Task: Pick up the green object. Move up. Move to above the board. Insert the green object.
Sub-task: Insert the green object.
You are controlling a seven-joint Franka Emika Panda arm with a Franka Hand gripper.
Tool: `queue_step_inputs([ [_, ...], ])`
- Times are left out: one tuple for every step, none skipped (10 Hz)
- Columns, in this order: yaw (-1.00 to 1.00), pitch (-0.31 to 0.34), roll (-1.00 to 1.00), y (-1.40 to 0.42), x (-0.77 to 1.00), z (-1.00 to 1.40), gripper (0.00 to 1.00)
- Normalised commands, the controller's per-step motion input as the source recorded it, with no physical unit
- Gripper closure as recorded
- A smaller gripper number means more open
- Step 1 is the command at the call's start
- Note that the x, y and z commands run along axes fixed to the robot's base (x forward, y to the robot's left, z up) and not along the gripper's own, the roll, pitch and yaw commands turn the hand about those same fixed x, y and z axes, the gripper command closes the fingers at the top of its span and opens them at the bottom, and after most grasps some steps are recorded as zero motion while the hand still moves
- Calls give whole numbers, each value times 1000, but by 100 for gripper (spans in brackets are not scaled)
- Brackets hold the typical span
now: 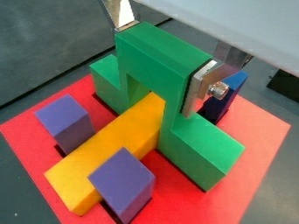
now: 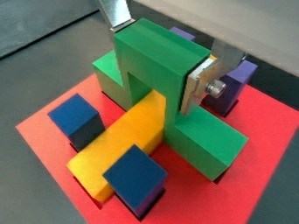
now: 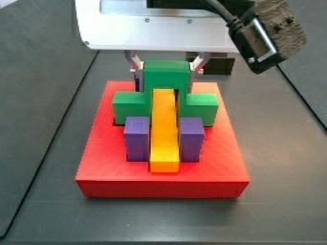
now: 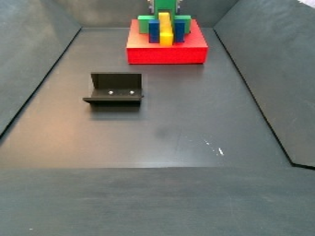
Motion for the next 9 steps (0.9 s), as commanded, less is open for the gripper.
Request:
queue_step_inputs([
  [-154, -23, 0, 66, -334, -54, 100],
  [-146, -14, 0, 31, -309, -20, 100],
  [-11, -50, 0, 0, -77, -6, 100],
  [0, -59, 0, 0, 17, -111, 100],
  [0, -51, 10, 0, 183, -183, 100],
  [14, -40, 43, 0, 220, -214, 100],
  [31, -37, 71, 0, 169, -237, 100],
  [31, -60, 97, 0, 114, -306, 100],
  [17, -96, 87, 0, 126, -354, 100],
])
